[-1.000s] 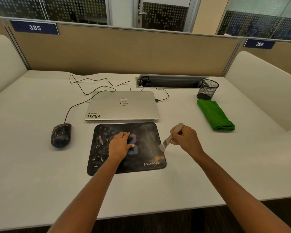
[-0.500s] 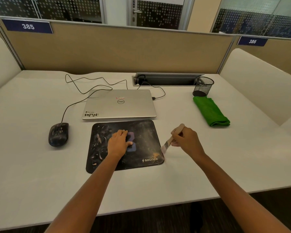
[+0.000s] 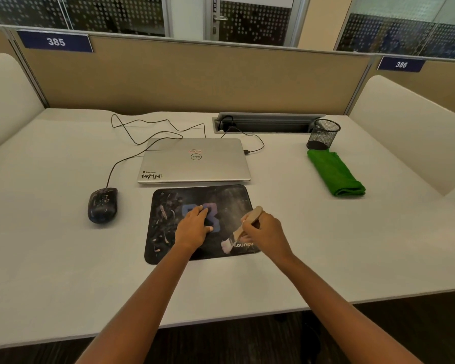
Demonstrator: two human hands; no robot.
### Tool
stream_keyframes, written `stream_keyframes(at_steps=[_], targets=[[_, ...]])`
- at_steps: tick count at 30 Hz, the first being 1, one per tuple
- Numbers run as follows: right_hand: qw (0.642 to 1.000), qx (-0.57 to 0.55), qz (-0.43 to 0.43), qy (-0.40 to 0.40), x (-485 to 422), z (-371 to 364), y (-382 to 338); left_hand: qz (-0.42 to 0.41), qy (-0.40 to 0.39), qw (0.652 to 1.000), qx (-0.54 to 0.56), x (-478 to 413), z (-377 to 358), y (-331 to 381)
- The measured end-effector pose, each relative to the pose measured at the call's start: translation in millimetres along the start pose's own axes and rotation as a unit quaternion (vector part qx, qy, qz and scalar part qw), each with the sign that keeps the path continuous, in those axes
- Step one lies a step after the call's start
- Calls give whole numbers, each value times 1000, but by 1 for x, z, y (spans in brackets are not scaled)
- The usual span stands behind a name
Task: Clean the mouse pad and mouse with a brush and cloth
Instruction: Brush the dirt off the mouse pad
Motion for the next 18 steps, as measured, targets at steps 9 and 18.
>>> stream_keyframes(at_steps=[9, 18], targets=[[997, -1, -16, 69, -2, 60, 13, -1, 9, 1000, -4, 1, 0, 1], [998, 37, 8, 41, -1, 14, -6, -1, 1, 1000, -11, 2, 0, 1]])
Point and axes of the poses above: each hand's wrist, its own x-axis away from the middle knuckle, its own z-axis out of the back of the hand, y = z × x, the point moved 10 cm from there along -x, towards the middle knuckle, and after that the axes turned 6 degrees about -z, right-handed, at the moved point
